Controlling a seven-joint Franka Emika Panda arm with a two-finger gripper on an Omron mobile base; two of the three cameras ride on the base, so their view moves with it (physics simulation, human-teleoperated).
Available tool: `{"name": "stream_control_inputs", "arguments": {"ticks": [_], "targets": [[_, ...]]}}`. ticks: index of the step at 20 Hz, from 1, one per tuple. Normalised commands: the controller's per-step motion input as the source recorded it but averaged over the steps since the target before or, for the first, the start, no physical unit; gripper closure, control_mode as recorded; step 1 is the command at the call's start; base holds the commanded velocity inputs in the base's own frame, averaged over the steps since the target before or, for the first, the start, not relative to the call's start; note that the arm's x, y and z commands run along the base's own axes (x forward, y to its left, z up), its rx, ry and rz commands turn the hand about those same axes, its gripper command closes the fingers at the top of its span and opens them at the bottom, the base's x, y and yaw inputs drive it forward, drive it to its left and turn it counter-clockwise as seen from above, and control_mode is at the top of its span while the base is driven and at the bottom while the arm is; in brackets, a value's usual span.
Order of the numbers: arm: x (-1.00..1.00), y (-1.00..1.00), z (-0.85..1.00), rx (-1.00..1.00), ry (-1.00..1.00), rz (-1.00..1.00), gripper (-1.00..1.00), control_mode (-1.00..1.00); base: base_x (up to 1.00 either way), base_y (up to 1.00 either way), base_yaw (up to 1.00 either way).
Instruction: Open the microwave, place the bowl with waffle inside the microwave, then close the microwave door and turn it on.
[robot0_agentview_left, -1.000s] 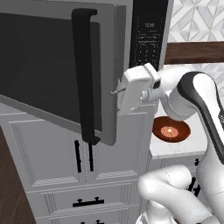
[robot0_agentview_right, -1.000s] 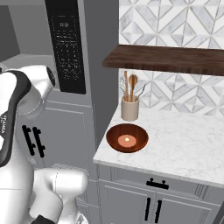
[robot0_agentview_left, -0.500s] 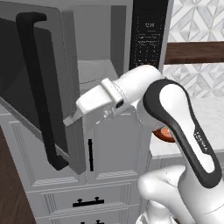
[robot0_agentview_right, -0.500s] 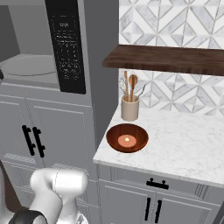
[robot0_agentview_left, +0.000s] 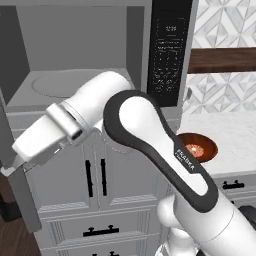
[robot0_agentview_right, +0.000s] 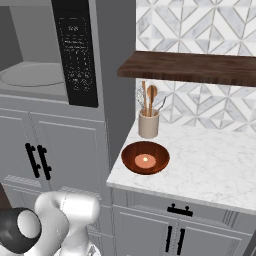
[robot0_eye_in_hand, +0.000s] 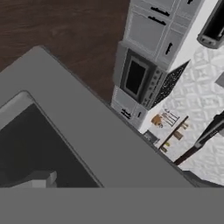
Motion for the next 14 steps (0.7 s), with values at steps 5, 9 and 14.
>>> {"name": "stream_control_inputs", "arguments": {"ticks": [5, 9, 14], "targets": [[-0.25, -0.69, 0.01, 0.23, -0.3, 0.18, -1.0, -1.0, 0.0, 0.0, 0.0], [-0.82, -1.0, 0.09, 0.3, -0.39, 0.1, -1.0, -1.0, 0.0, 0.0, 0.0], [-0.15, -1.0, 0.0, 0.23, -0.18, -0.03, -1.0, -1.0, 0.0, 0.0, 0.0]]}}
